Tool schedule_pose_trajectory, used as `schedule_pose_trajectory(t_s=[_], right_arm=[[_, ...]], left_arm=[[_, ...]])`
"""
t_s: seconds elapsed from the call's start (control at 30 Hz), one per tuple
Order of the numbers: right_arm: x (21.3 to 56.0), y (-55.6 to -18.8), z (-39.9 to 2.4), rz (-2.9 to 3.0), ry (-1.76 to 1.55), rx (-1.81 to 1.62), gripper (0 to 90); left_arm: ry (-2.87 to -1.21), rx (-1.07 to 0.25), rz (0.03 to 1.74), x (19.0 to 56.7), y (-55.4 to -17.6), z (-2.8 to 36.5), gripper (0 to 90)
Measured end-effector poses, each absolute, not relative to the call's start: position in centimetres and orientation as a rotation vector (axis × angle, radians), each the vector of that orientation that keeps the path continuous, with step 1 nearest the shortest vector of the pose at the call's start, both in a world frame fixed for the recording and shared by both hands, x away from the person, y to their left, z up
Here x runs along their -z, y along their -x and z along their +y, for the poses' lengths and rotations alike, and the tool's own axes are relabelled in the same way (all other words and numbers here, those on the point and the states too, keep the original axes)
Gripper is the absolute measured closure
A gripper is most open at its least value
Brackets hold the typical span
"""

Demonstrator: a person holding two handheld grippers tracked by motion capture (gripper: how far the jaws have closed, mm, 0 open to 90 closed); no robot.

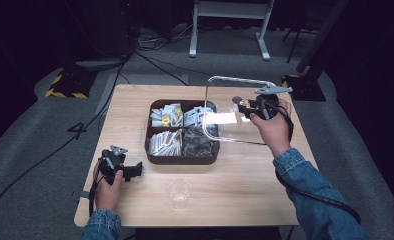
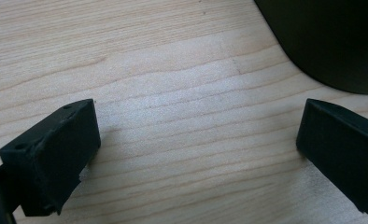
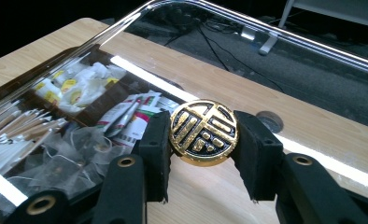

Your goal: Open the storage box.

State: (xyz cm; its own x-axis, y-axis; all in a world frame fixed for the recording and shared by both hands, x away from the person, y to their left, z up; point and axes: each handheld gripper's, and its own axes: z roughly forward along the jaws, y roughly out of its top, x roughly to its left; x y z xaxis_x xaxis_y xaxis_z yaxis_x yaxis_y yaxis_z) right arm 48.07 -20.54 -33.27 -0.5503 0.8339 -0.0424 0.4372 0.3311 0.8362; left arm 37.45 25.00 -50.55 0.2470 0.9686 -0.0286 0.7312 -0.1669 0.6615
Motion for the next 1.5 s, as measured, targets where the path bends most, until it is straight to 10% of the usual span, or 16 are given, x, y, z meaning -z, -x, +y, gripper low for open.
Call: schedule_pose_trajectory(t_s=[1.5], right_arm=[[43.3, -50.8, -30.4, 2.139, -1.325, -1.000, 58.8]], left_arm=[[-1.964, -0.552, 1.543, 50.6, -37.4, 25.0, 0.0]])
